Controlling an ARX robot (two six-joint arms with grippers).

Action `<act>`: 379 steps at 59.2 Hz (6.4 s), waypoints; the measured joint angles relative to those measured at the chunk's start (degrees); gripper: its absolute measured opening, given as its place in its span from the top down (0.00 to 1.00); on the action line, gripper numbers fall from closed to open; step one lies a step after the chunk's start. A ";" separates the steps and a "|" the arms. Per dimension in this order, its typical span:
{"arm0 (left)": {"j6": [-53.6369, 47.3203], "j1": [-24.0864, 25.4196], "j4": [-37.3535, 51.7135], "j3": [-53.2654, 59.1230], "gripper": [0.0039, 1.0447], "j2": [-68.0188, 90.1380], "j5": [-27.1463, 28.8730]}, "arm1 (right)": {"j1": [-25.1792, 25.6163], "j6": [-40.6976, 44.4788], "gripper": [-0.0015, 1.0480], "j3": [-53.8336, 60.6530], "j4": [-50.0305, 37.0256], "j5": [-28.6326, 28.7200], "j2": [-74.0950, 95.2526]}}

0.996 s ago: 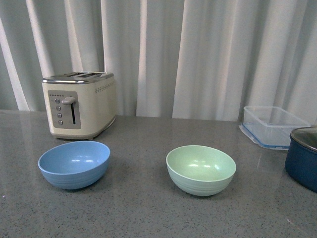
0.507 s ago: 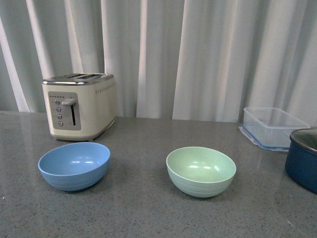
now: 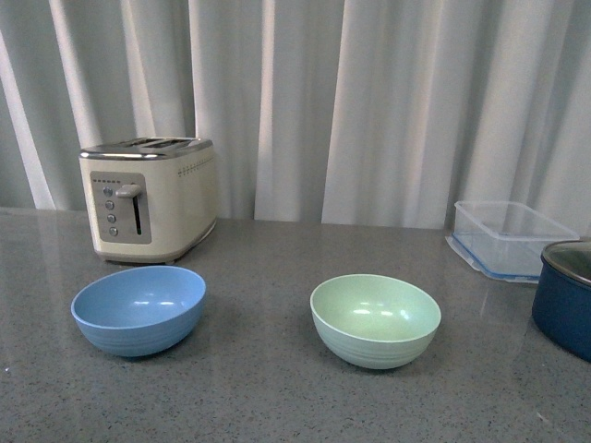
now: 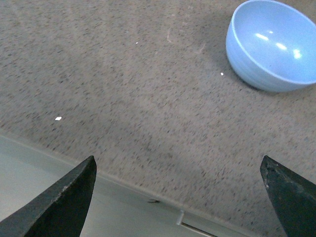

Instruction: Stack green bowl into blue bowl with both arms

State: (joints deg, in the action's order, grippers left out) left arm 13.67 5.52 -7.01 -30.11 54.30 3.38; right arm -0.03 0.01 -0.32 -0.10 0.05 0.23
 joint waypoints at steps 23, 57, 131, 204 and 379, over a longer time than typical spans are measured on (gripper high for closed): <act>-0.37 -2.67 -2.99 -27.32 0.06 31.45 2.05 | 0.00 0.00 0.10 0.00 0.00 0.00 0.00; 0.15 -6.05 -4.20 -40.06 0.06 47.95 5.05 | 0.00 -0.02 0.10 0.00 0.00 0.00 0.00; 1.77 -7.13 -5.18 -46.84 0.82 56.70 5.57 | 0.00 0.00 0.10 0.00 0.00 0.00 0.00; 9.44 -17.38 -8.22 -52.22 0.97 56.06 4.22 | 0.00 -0.02 0.10 0.00 0.00 0.00 0.00; -13.40 -8.55 48.17 23.43 0.97 -5.88 -1.86 | 0.00 -0.02 0.10 0.00 0.00 0.00 0.00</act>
State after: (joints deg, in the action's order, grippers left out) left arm 0.27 -3.03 41.17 -6.68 48.42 1.52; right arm -0.03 -0.01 -0.32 -0.10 0.05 0.23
